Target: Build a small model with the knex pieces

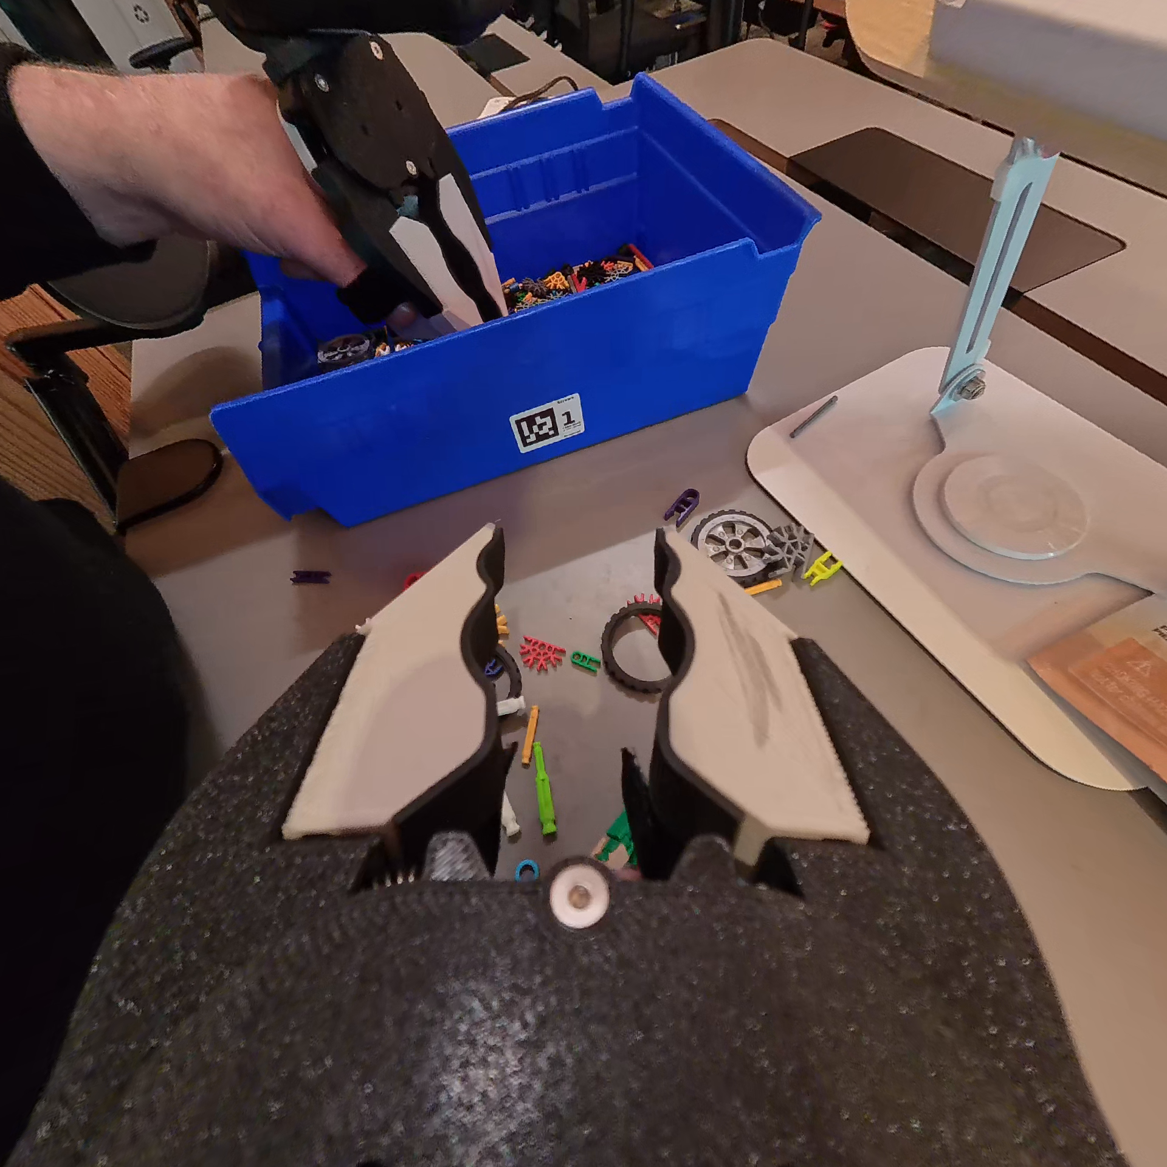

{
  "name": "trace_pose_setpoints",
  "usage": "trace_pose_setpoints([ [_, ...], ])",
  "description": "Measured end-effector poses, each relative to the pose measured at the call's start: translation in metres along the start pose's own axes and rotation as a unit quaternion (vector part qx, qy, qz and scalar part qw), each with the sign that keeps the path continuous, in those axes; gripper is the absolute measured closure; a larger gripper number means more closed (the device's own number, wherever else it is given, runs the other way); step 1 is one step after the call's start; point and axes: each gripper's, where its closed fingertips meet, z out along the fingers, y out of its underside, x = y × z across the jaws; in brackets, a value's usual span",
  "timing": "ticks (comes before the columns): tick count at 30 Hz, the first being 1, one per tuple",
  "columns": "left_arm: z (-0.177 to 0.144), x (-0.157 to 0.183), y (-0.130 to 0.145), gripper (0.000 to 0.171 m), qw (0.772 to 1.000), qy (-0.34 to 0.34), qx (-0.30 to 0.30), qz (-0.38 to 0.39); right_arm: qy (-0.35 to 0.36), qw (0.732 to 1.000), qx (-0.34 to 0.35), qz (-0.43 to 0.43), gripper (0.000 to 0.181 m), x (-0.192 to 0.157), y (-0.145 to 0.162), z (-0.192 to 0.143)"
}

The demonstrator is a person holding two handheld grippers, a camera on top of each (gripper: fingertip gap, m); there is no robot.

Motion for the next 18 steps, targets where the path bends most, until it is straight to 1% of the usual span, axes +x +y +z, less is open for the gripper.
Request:
trace_pose_setpoints([
  [18,-0.0049,0.0012,0.0052,0.164,1.0,-0.003,-0.006,-0.007,-0.004,1.0,0.002,0.001,0.134,-0.0013,0.0011,0.0012],
])
